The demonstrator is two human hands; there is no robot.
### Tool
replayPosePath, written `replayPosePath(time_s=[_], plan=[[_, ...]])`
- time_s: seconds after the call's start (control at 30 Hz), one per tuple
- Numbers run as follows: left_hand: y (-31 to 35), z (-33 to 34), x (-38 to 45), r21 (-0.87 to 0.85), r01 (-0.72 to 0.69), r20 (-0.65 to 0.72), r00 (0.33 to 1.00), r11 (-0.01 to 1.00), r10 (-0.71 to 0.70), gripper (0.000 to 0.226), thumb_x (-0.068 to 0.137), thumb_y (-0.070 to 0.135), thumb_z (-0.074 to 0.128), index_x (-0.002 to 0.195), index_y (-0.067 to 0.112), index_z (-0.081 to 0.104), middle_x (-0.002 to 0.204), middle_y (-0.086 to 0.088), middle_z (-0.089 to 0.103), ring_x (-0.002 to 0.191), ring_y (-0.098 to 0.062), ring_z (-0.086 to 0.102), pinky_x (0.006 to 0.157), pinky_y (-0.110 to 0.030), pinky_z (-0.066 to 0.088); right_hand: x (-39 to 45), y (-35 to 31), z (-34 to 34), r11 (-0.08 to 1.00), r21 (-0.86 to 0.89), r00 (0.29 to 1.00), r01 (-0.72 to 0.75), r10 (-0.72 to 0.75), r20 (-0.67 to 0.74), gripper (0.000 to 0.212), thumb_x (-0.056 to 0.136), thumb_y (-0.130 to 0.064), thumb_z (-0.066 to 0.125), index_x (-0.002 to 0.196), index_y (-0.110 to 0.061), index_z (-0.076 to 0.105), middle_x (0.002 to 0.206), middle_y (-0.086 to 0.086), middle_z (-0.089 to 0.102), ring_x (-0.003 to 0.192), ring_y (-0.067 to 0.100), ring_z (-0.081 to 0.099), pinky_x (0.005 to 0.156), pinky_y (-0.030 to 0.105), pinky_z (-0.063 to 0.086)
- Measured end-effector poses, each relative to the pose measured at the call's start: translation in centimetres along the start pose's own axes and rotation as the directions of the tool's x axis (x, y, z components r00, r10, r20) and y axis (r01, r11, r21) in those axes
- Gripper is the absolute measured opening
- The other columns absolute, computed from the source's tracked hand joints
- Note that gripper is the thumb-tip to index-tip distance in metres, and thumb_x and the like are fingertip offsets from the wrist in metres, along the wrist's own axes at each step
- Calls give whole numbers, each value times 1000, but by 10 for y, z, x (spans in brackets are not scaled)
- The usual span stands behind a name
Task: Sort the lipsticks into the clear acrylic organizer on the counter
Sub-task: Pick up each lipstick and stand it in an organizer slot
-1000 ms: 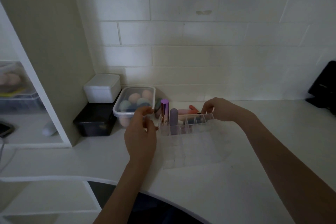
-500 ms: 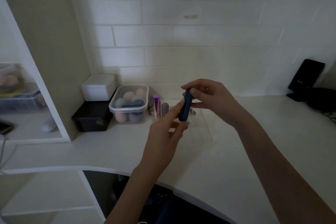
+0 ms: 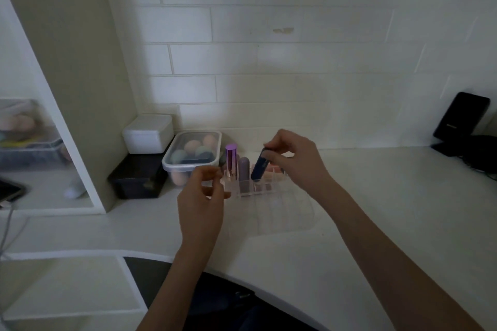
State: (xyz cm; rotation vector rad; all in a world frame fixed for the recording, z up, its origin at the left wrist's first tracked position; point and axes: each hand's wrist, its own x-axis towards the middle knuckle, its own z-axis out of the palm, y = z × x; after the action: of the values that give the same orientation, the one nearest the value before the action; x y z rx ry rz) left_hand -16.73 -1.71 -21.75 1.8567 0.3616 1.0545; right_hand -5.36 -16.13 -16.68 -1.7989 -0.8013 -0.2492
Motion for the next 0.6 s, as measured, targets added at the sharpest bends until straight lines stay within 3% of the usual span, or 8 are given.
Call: replayPosePath(time_s=[0.17,0.23,0.3,0.4,0.5,0.6], plan=[[-11,-10,30,37,-32,8,999,999,32,19,89,9,57,94,27,58,87,10,65,71,-9,67,63,-36,58,9,4,12,992,-127,980,22,4,197,8,82,-15,70,79,-8,67,84,6,72,74,11,63,65,18,48],[-14,-15,49,186,-160,84,986,969,147,20,87,4,58,94,22,63,92,1,67,79,-17,65,67,-29,52,15,6,10,986,-165,981,18,15,196,15,86,-22,66,80,-8,69,84,4,71,72,9,61,62,20,47],[-12,-19,75,419,-363,224,930,833,292,20,83,-1,59,95,14,67,95,-7,69,85,-24,62,71,-28,45,21,7,4,988,-151,983,-24,51,176,19,89,-24,61,82,-9,71,80,-1,68,68,4,59,56,19,46],[3,-13,120,483,-606,496,784,632,373,27,81,-5,59,100,11,71,100,-11,71,94,-28,62,82,-35,44,30,13,-3,991,-119,986,-67,84,142,20,92,-24,58,86,-11,72,78,-3,69,67,7,63,54,20,50],[15,20,160,468,-688,699,672,555,244,28,91,6,53,114,17,66,117,-3,68,106,-21,60,96,-37,43,47,22,0,974,-212,982,-84,117,150,18,93,-25,55,90,-16,70,87,0,71,78,17,66,73,30,54],[8,64,179,499,-720,833,551,482,-39,29,90,21,57,119,19,61,122,-1,63,108,-18,58,94,-32,42,62,26,6,967,-234,970,-105,151,192,14,92,-25,56,91,-20,69,82,-4,68,75,12,62,72,29,52]])
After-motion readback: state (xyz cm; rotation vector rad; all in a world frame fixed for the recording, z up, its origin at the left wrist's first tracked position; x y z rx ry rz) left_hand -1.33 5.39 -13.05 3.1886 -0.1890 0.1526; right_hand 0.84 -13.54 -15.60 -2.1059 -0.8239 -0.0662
